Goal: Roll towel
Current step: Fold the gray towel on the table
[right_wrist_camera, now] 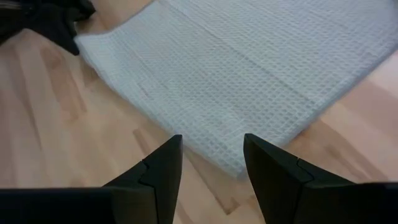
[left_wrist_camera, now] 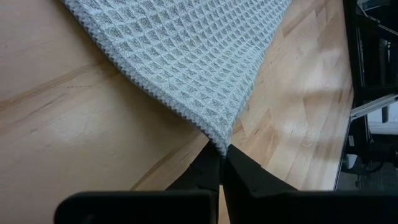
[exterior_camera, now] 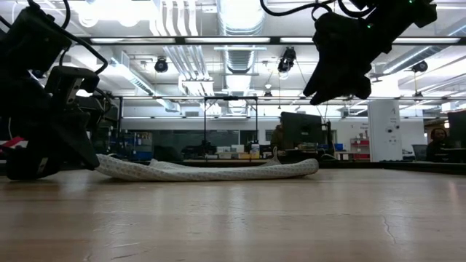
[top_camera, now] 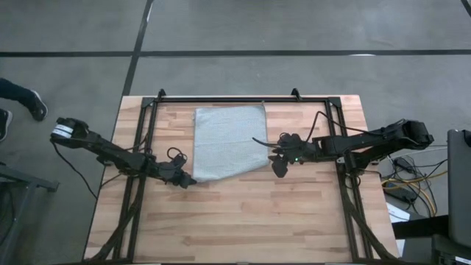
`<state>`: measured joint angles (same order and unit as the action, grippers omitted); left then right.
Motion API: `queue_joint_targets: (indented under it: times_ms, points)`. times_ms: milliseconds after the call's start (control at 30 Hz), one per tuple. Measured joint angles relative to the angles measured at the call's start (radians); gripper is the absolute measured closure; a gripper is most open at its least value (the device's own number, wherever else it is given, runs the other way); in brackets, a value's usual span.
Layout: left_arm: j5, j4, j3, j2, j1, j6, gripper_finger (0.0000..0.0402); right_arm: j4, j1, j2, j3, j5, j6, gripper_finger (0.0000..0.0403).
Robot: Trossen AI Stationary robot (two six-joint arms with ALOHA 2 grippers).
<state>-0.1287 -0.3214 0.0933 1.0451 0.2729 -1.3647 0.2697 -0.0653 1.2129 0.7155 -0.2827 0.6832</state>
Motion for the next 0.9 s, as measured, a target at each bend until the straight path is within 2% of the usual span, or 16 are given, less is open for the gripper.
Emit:
queue_joint_targets:
  times_ms: [100,233,467,733,900]
  points:
    - [0.0,0.0,0.0,0.0,0.0,0.0,0.0391,0.002,0.001,0.0,-0.008,0.058,0.044,0.0234]
    - [0.0,0.0,0.0,0.0,0.0,0.0,0.0396,0.0,0.007,0.0,-0.041,0.119,0.194,0.0234]
    - [0.0,0.0,0.0,0.0,0.0,0.0,0.0391,-0.002,0.037,0.0,-0.136,0.126,0.437,0.0234]
    - [0.0,0.0,0.0,0.0,0.0,-0.008,0.0395,-0.228,0.047,0.0,-0.189,0.126,0.385,0.0234]
    - [-0.002,0.0,0.0,0.0,0.0,-0.018,0.0392,-0.247,0.052,0.0,-0.207,0.123,0.38,0.0234]
